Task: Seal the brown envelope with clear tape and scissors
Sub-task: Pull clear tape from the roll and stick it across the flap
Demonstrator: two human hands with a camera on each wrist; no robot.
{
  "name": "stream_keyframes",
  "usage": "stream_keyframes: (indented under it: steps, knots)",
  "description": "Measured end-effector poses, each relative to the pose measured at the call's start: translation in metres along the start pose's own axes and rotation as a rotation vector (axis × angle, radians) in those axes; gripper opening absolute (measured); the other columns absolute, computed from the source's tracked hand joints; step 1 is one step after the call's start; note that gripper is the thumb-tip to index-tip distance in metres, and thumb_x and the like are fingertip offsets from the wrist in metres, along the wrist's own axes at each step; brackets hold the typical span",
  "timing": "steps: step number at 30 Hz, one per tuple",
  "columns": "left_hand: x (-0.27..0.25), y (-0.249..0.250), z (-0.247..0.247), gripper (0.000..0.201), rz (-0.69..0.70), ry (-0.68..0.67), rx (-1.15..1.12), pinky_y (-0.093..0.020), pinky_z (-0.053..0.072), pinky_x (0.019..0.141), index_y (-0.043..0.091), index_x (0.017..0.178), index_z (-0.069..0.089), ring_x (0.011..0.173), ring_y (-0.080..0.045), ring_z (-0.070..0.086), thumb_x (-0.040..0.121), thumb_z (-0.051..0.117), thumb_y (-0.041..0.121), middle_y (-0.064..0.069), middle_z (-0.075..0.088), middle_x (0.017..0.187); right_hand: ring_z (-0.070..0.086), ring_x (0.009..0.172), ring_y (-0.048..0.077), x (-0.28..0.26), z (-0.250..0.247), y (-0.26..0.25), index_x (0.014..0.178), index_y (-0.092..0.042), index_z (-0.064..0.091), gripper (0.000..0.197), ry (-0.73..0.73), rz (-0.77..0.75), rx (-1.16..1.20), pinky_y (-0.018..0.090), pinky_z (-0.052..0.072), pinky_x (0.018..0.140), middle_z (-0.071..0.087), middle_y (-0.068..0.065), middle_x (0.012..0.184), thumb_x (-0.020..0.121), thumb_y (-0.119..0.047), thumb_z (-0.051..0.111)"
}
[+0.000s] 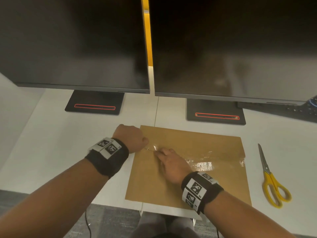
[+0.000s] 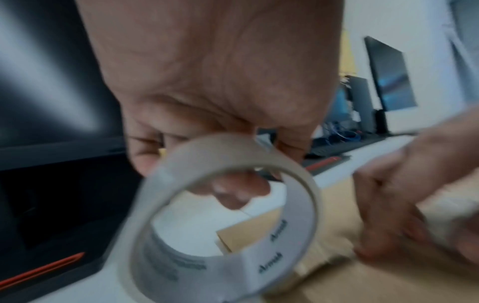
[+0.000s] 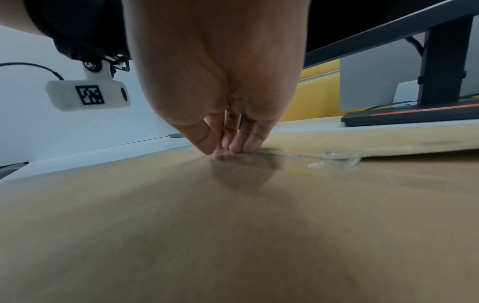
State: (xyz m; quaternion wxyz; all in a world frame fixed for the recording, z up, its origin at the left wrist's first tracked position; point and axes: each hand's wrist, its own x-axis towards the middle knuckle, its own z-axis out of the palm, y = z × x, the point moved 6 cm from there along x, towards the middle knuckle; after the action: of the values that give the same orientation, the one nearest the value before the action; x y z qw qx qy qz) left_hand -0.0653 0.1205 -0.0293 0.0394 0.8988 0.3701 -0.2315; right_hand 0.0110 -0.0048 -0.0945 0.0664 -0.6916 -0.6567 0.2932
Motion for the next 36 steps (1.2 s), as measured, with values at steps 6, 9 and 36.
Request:
stream_keyframes:
  steps: [6,9,36]
  knots:
    - [0.0,-0.031,0.014,0.042,0.071,-0.071,-0.259,-0.028,0.038,0.069,0.024,0.062,0.044,0.075,-0.021,0.048,0.088,0.046,0.056,0.008,0.048,0.059,0.03,0.133,0.027,0.009,0.002,-0.007,0.149,-0.03,0.012,0.066,-0.048,0.04,-0.035,0.037,0.034,0.106,0.028,0.0,0.149,0.092,-0.008,0.039]
    - [-0.011,-0.041,0.013,0.037,0.081,-0.061,-0.262,-0.021,0.027,0.06,0.023,0.068,0.047,0.085,-0.023,0.051,0.088,0.05,0.054,0.008,0.05,0.063,0.025,0.136,0.028,0.015,0.003,-0.01,0.149,-0.032,0.006,0.07,-0.11,0.06,-0.111,0.039,0.034,0.106,0.021,0.001,0.152,0.093,-0.01,0.04]
    - [-0.019,-0.034,0.026,0.058,0.198,0.185,-0.159,-0.032,0.029,0.087,0.027,0.079,0.064,0.078,-0.011,0.055,0.085,0.024,0.069,0.012,0.068,0.085,0.029,0.129,0.026,0.012,0.006,-0.015,0.148,-0.031,0.012,0.055,-0.048,0.102,-0.175,0.041,0.03,0.104,0.029,0.005,0.143,0.098,-0.022,0.032]
